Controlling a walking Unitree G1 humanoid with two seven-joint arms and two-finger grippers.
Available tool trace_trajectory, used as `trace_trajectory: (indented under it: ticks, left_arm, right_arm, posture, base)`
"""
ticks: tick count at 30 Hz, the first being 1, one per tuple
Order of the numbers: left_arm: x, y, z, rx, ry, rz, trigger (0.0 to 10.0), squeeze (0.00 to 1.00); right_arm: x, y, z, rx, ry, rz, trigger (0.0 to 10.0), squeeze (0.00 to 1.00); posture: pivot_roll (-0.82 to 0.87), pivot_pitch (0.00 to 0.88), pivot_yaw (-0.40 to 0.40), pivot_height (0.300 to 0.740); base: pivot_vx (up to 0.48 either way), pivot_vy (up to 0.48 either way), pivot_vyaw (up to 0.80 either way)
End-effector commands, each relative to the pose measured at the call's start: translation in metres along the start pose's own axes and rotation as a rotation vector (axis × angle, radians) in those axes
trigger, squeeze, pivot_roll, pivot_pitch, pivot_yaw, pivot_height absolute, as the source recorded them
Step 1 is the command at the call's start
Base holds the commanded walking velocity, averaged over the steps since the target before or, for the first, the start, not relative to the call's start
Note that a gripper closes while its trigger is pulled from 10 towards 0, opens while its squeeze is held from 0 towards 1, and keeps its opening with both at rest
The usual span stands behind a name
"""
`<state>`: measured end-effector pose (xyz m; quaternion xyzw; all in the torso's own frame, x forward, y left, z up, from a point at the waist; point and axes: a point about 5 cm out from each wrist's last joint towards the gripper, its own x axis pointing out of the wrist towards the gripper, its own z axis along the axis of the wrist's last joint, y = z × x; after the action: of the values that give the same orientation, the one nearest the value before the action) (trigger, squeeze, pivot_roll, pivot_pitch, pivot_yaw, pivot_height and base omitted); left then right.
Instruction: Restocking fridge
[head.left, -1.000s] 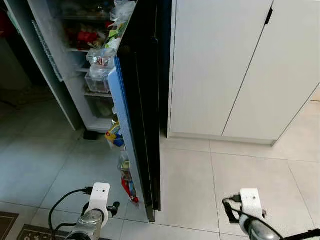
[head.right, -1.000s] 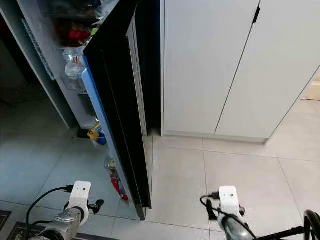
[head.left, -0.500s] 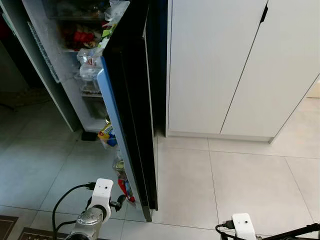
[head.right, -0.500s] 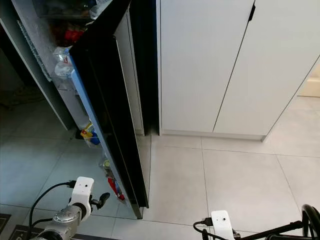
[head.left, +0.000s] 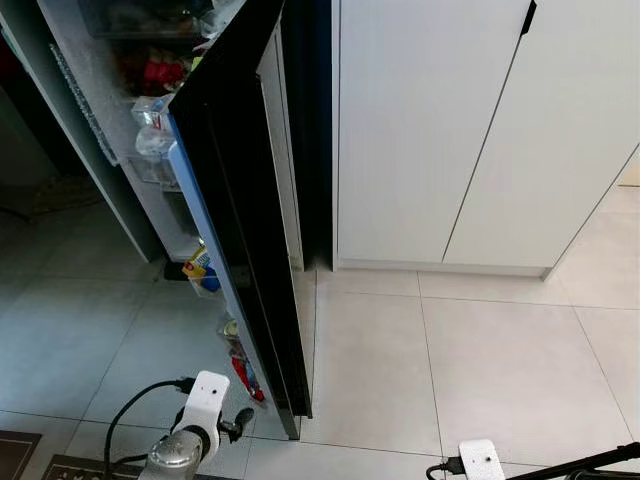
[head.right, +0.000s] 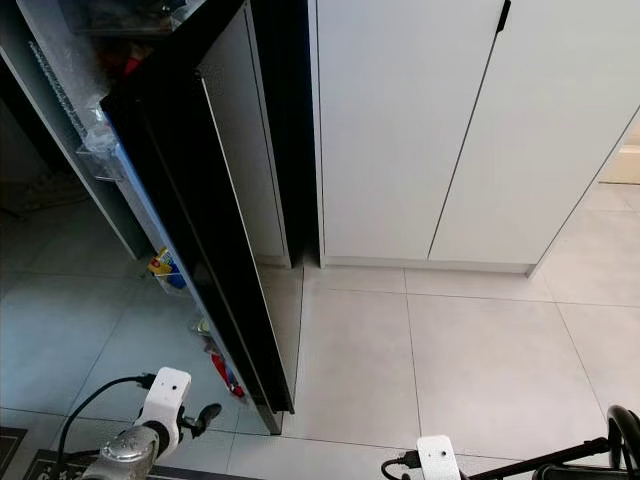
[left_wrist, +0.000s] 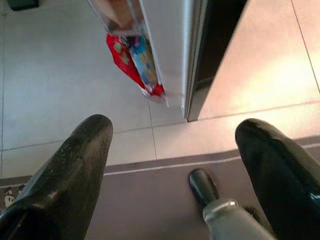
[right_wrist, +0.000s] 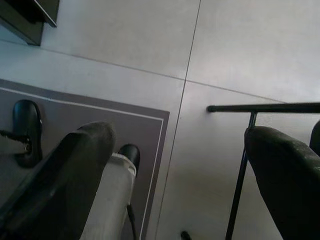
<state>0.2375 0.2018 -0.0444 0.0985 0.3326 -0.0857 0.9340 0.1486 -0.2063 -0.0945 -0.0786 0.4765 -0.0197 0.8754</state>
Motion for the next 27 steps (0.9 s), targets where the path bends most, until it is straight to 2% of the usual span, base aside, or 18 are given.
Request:
trace_trajectory:
  ticks: [1, 7, 8, 11, 20, 27]
  left_arm:
    - [-0.004, 0.002, -0.011, 0.026, 0.045, 0.000, 10.0, 0.00]
    - [-0.012, -0.004, -0.032, -0.006, 0.073, 0.014, 10.0, 0.00]
    - [-0.014, -0.006, -0.037, -0.008, 0.080, 0.014, 10.0, 0.00]
    - [-0.017, -0.007, -0.044, -0.015, 0.093, 0.018, 10.0, 0.00]
    - [-0.029, -0.012, -0.065, -0.029, 0.104, 0.062, 10.0, 0.00]
    - [-0.033, -0.010, -0.068, -0.039, 0.074, 0.113, 10.0, 0.00]
  right_arm:
    - [-0.001, 0.002, -0.006, -0.001, 0.012, 0.000, 10.0, 0.00]
    - [-0.005, -0.001, -0.018, 0.107, 0.034, -0.025, 10.0, 0.00]
    - [-0.006, -0.009, -0.021, 0.138, 0.040, -0.037, 10.0, 0.00]
    - [-0.007, -0.016, -0.025, 0.172, 0.050, -0.049, 10.0, 0.00]
    - [-0.012, -0.025, -0.038, 0.223, 0.070, -0.070, 10.0, 0.00]
    - [-0.014, -0.024, -0.042, 0.243, 0.063, -0.080, 10.0, 0.00]
  posture:
    - [-0.14, 0.019, 0.063, 0.740]
    - [-0.15, 0.000, 0.054, 0.740]
    - [-0.15, 0.000, 0.052, 0.740]
    - [-0.15, 0.000, 0.050, 0.740]
    - [-0.15, 0.000, 0.045, 0.740]
    - [-0.13, 0.000, 0.042, 0.740]
  base:
    - [0.000, 0.000, 0.00]
    - [0.000, 0.000, 0.00]
    - [0.000, 0.000, 0.00]
    - [0.000, 0.000, 0.00]
    - [0.000, 0.000, 0.00]
    - [0.000, 0.000, 0.00]
